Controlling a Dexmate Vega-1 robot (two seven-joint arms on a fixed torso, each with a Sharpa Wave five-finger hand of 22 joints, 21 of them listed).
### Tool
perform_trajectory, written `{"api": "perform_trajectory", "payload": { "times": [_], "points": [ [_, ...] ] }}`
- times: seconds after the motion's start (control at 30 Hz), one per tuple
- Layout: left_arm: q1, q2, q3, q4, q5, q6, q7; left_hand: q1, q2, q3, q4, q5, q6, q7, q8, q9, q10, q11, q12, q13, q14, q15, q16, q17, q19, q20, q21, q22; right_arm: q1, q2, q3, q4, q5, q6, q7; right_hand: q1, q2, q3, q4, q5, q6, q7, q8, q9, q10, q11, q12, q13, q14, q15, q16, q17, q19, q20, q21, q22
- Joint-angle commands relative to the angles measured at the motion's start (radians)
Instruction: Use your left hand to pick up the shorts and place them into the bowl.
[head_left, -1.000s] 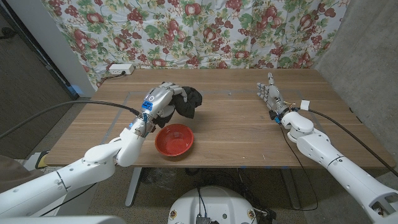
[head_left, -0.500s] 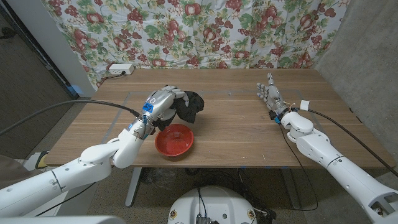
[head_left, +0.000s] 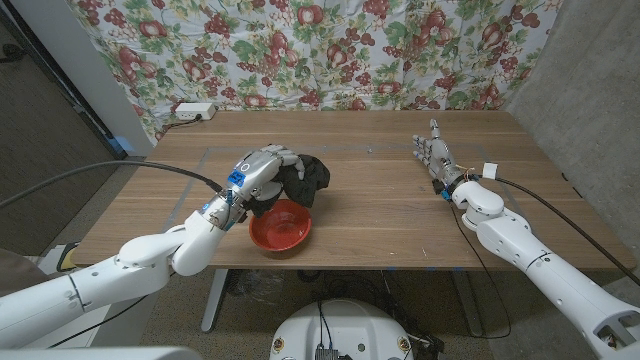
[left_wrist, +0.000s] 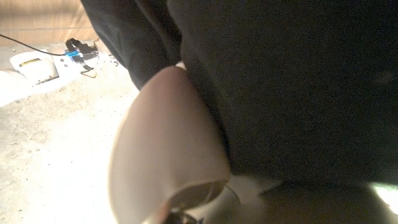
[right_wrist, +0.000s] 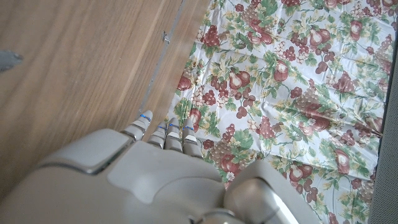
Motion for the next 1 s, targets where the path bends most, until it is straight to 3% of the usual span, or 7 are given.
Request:
{"api": "perform_trajectory", "payload": {
  "times": [0.03,0.93,1.0],
  "points": [
    [0.052,0.061,-0.023,-0.038,-0.051,0.022,0.008,0.003,0.011,0.046,0.039,0.003,0.011,-0.002,0.001,0.003,0.008,-0.005,0.005,0.005,0.084,-0.158,0.134,0.262,0.081,-0.267,0.046,0.521,0.001,-0.002,-0.003,-0.005,-0.002,-0.004,0.002,0.003,0.007,0.002,-0.002,0.000,0.008,0.004,-0.001,0.002,0.004,0.005,-0.002,0.004,-0.006,-0.004,-0.001,0.003,-0.001,-0.001,-0.006,0.005],
    [0.130,0.152,-0.036,-0.092,-0.120,0.040,0.037,0.003,0.011,0.046,0.039,0.003,0.011,-0.002,0.001,0.003,0.008,-0.005,0.005,0.005,0.084,-0.158,0.134,0.262,0.081,-0.267,0.046,0.521,-0.011,-0.004,0.000,-0.029,0.002,-0.022,-0.018,0.003,0.008,0.004,-0.002,0.000,0.008,0.004,-0.001,0.002,0.003,0.006,-0.002,0.004,-0.008,-0.004,-0.001,0.003,-0.001,0.000,-0.006,0.005],
    [0.135,0.157,-0.037,-0.096,-0.123,0.045,0.041,0.001,0.011,0.049,0.043,0.004,0.008,-0.009,-0.003,-0.003,0.008,-0.001,0.005,0.008,0.078,-0.157,0.136,0.265,0.079,-0.258,0.037,0.513,-0.011,-0.006,-0.003,-0.028,-0.003,-0.021,-0.017,0.003,0.008,0.004,-0.002,0.000,0.007,0.003,-0.001,0.002,0.004,0.006,-0.002,0.004,-0.008,-0.005,-0.001,0.003,0.000,0.000,-0.006,0.005]
  ]
}}
